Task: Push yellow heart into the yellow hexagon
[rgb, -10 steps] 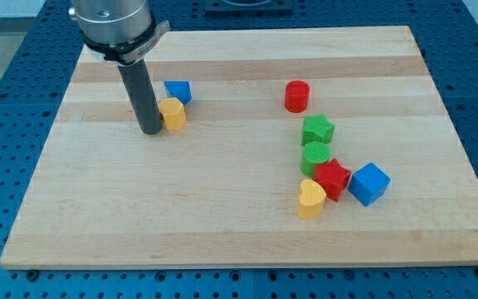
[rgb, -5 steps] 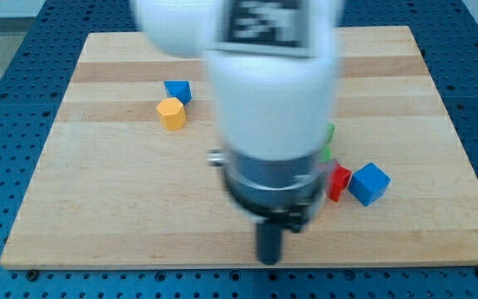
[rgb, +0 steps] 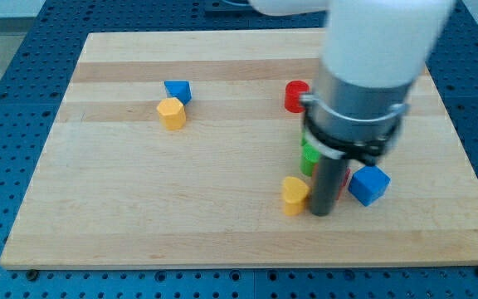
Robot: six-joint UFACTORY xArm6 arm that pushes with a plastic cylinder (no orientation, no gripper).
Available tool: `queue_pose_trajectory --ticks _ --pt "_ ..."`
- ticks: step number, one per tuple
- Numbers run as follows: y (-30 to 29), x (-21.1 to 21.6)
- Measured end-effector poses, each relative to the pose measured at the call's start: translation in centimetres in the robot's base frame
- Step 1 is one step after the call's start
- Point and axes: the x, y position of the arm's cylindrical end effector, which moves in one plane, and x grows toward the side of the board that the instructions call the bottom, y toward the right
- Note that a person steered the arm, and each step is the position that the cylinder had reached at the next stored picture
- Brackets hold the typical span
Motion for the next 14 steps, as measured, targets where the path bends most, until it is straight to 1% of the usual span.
queue_pose_trajectory --ticks 1,2,3,4,5,6,7,8,9,10,11,12,13,14 --pt "-5.3 -0.1" --pt "-8.2 -1.4" --pt "-8.2 -4.4" --pt "-8.4 -6.1" --pt "-7.9 -5.5" --pt "-5.1 -5.1" --pt "-4.4 -7.5" --pt "-4.5 -10.1" --pt "-7.8 -10.9" --pt "-11.7 -10.9" --pt "-10.4 -11.1" --pt "-6.2 -9.5" --pt "-6.2 -7.1" --pt "-9.1 -7.4"
